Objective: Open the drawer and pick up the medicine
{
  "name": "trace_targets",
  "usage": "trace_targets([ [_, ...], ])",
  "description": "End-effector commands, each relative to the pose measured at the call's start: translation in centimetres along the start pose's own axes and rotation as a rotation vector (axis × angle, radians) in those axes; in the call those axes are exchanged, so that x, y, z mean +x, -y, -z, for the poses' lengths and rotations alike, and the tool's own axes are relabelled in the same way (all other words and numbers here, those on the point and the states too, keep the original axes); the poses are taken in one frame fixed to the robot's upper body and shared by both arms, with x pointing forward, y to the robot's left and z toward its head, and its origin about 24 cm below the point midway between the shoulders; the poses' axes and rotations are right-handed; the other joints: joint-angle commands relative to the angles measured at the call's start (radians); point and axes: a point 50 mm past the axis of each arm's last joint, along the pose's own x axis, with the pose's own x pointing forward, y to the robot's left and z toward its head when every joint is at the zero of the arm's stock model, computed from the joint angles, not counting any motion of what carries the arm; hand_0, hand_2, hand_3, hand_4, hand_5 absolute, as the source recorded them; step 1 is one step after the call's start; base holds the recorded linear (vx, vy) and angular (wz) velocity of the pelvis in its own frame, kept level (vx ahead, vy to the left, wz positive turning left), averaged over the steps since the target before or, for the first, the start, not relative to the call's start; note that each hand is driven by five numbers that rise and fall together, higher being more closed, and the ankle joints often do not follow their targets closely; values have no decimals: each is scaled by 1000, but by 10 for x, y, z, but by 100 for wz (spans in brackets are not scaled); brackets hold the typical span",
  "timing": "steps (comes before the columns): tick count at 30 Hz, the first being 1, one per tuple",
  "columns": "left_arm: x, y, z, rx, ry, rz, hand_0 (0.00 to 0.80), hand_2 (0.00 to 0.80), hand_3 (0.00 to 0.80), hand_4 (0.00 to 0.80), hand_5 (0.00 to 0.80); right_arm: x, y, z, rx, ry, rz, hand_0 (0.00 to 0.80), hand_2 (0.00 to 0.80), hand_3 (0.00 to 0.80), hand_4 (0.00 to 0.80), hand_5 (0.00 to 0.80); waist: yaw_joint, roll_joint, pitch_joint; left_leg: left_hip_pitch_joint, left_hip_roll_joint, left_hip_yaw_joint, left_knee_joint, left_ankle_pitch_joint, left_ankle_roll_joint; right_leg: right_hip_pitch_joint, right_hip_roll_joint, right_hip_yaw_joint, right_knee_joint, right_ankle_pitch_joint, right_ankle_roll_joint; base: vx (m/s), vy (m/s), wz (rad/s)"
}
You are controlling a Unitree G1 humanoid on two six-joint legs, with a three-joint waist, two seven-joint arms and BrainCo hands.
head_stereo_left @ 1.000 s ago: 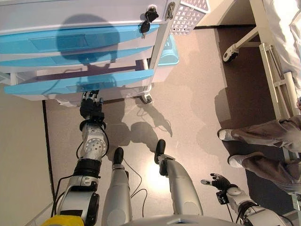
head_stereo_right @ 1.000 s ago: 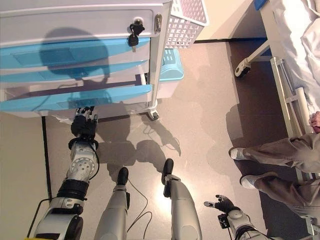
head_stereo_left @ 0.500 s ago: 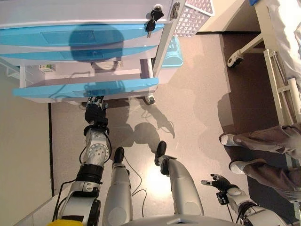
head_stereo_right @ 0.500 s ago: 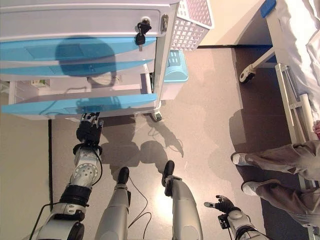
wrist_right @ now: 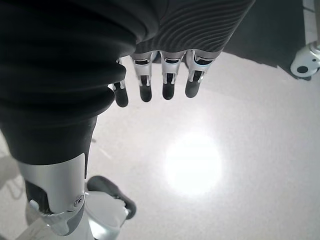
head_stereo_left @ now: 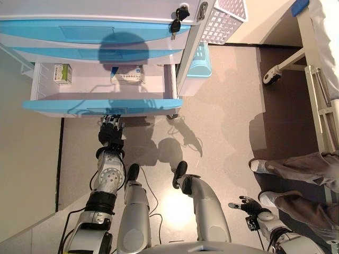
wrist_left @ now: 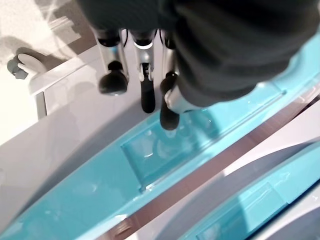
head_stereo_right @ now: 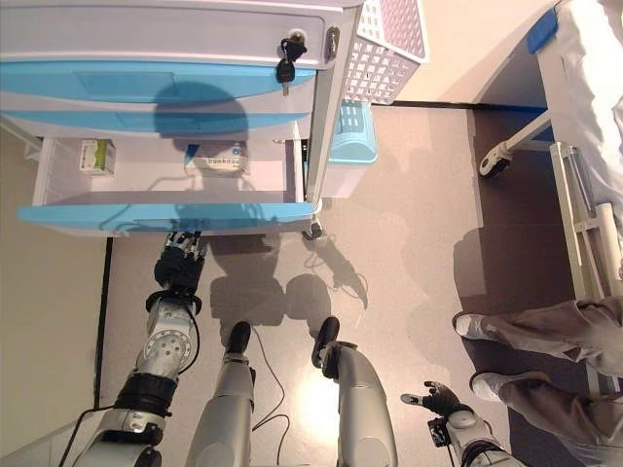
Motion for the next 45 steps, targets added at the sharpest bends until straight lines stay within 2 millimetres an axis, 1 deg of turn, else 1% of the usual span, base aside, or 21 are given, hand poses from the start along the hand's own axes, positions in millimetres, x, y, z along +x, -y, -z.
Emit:
trace_targets([
  [1, -20, 113, -69, 42, 356, 627, 800, 800, 800, 800, 800, -12, 16, 50, -51, -140, 40, 0, 0, 0, 0, 0, 15, 31, -99, -142, -92, 4, 16, 123, 37, 55, 24, -25, -10, -21, 76, -10, -42, 7],
  [7, -26, 112, -64, 46, 330, 646, 800, 800, 800, 800, 800, -12, 17, 49, -49, -137, 44, 0, 0, 0, 0, 0, 30, 28, -87, -140, -93, -17, 19, 130, 34, 68, 24, -46, 4, -36, 70, -11, -37, 11],
  [15, -33, 105, -56, 49, 283, 655, 800, 800, 800, 800, 800, -11, 16, 48, -54, -135, 43, 0, 0, 0, 0, 0, 52, 29, -78, -136, -93, -40, 14, 140, 29, 76, 24, -76, 18, -52, 66, -6, -41, 9],
  [29, -53, 107, -44, 55, 174, 764, 800, 800, 800, 800, 800, -10, 13, 43, -68, -110, 31, 0, 0, 0, 0, 0, 92, 19, -66, -125, -92, -86, -3, 155, 23, 101, 24, -125, 27, -73, 64, 18, -40, 14],
  [30, -55, 107, -45, 55, 168, 771, 800, 800, 800, 800, 800, -10, 12, 42, -71, -104, 25, 0, 0, 0, 0, 0, 96, 8, -65, -111, -94, -90, 0, 126, 22, 112, 26, -119, 37, -104, 74, 20, -33, 6],
  [31, -55, 108, -45, 56, 167, 773, 800, 800, 800, 800, 800, -10, 11, 42, -68, -103, 24, 0, 0, 0, 0, 0, 100, 14, -61, -121, -93, -92, -8, 157, 22, 106, 26, -133, 29, -76, 65, 126, -125, 12],
  [32, -57, 108, -44, 54, 156, 782, 800, 800, 800, 800, 800, -10, 10, 43, -69, -105, 23, 0, 0, 0, 0, 0, 104, 0, -61, -109, -93, -98, -6, 132, 20, 116, 27, -128, 37, -108, 73, 31, -63, 15],
  [40, -64, 111, -43, 65, 125, 823, 800, 800, 800, 800, 800, -11, 9, 45, -58, -106, 25, 0, 0, 0, 0, 0, 130, -15, -52, -100, -96, -123, -29, 143, 17, 130, 21, -162, 45, -126, 76, 53, -55, 18],
  [45, -68, 116, -44, 73, 122, 850, 800, 800, 800, 800, 800, -11, 7, 44, -53, -100, 23, 0, 0, 0, 0, 0, 141, -19, -48, -99, -104, -136, -31, 145, 17, 140, 16, -176, 52, -137, 76, 38, -23, 13],
])
